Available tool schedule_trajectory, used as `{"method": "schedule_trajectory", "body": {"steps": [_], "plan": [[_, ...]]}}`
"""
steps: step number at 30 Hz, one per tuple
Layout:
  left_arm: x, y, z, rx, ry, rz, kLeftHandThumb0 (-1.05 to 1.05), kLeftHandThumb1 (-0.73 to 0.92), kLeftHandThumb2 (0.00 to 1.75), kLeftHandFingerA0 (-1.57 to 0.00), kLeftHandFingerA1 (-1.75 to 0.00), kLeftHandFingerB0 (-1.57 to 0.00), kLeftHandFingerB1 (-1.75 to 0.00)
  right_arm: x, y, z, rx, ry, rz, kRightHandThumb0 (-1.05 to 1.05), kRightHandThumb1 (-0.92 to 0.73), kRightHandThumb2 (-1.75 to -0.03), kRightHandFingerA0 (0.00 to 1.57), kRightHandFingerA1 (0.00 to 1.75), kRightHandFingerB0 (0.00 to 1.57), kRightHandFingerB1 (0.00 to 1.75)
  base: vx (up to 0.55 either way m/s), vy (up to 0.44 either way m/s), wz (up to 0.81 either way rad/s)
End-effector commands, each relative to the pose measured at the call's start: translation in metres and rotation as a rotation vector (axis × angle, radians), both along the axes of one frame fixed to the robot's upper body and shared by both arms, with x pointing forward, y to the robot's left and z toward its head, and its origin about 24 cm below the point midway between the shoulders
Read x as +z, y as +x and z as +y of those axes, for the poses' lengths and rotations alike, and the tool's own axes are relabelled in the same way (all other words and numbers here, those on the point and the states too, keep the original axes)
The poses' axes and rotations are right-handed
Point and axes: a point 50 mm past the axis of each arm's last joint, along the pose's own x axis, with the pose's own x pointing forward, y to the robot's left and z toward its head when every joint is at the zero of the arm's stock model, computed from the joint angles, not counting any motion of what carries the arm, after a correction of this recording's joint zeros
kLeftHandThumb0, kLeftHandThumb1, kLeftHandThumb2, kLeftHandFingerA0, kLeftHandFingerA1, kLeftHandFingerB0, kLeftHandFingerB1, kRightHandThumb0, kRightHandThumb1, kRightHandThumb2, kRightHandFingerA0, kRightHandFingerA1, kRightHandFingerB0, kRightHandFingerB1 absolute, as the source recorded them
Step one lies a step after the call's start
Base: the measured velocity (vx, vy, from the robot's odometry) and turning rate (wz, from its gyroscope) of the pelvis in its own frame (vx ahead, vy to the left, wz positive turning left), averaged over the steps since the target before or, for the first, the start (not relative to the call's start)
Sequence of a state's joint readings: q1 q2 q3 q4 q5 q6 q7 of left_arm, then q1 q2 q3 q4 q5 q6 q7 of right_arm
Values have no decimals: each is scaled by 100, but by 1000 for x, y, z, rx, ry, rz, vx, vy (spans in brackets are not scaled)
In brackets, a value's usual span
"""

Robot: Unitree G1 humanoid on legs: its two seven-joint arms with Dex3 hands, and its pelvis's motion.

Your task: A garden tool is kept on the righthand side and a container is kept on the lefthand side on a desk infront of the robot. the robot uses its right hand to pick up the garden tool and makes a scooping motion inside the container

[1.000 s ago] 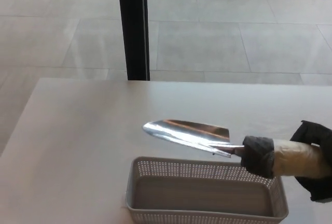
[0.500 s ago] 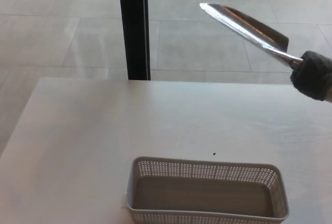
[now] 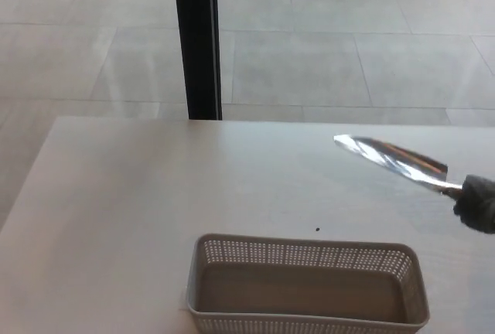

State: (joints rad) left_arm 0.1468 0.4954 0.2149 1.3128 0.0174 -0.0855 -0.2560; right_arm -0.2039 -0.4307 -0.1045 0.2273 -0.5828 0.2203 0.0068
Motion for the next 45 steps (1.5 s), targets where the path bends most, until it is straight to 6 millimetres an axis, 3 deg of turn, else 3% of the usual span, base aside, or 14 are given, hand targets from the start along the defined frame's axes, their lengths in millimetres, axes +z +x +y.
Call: {"method": "schedule_trajectory", "body": {"steps": [1, 7, 14, 21, 23, 26, 27, 30, 31, 35, 36, 37, 41, 45], "plan": [[1, -1, 2, 4, 8, 8, -63, -4, 107, -88, -103, -83, -93, -12, -7, -7, 23, -250, 32, -25, -68, -69, 85, 171, 72, 136, 0, 0, 0], [2, -2, 2, 15, 2, -5, -63, 0, 108, -87, -102, -81, -92, -40, -16, -19, -38, -311, 159, -30, -64, -70, 87, 167, 74, 130, 0, 0, 0], [0, -4, 1, 36, 19, 4, -69, 1, 107, -89, -102, -82, -93, -54, -19, -16, -39, -361, 257, -35, -68, -76, 88, 157, 75, 87, 0, 0, 0], [-1, -7, 0, 24, 20, 14, -76, 10, 109, -91, -104, -78, -91, -57, -20, -2, 24, -359, 303, -47, -68, -61, 82, 124, 61, 60, 0, 0, 0], [-1, -7, 0, 39, 10, 7, -66, 3, 105, -85, -101, -81, -92, -58, -21, 5, 62, -274, 346, -61, -71, -61, 75, 104, 40, 46, 0, 0, 0], [-1, -6, 0, 35, 18, 6, -64, 3, 108, -85, -101, -79, -93, -53, -24, 11, 101, -208, 433, -79, -56, -92, 6, 52, 8, 39, 0, 0, 0], [-1, -6, 0, 28, 17, 5, -68, 0, 107, -87, -103, -81, -94, -51, -25, 13, 117, -174, 467, -97, -60, -96, 0, 18, 0, 7, 0, 0, 0], [0, -5, 1, 27, 18, 4, -64, 9, 112, -96, -106, -82, -94, -47, -27, 15, 155, -155, 515, -105, -61, -99, 0, 25, 0, 0, 0, 0, 0], [0, -5, 1, 38, 11, -4, -67, 0, 106, -90, -102, -81, -93, -39, -29, 14, 197, -143, 568, -96, -65, -74, 0, 0, 0, 0, 0, 0, 0], [0, -4, 1, -6, 20, 19, -72, 3, 106, -87, -100, -82, -91, -28, -29, 10, 237, -101, 614, -103, -69, -62, 0, 0, 0, 0, 0, 0, 0], [0, -5, 1, 0, 15, 15, -71, 3, 105, -84, -100, -80, -91, -24, -29, 10, 242, -97, 619, -105, -58, -81, 0, 0, 0, 0, 0, 0, 0], [0, -5, 1, 9, 6, 8, -69, 2, 106, -85, -100, -81, -91, -17, -29, 8, 253, -94, 624, -104, -68, -62, 0, 0, 0, 0, 0, 0, 0], [1, -5, 1, 6, 12, 13, -67, 4, 105, -83, -99, -77, -90, -6, -29, 2, 271, -114, 641, -105, -57, -79, 0, 0, 0, 0, 0, 0, 0], [1, -6, 3, 46, 17, 6, -67, 2, 105, -86, -101, -79, -91, 4, -29, -4, 274, -119, 663, -105, -66, -61, 0, 0, 0, 0, 0, 0, 0]]}}
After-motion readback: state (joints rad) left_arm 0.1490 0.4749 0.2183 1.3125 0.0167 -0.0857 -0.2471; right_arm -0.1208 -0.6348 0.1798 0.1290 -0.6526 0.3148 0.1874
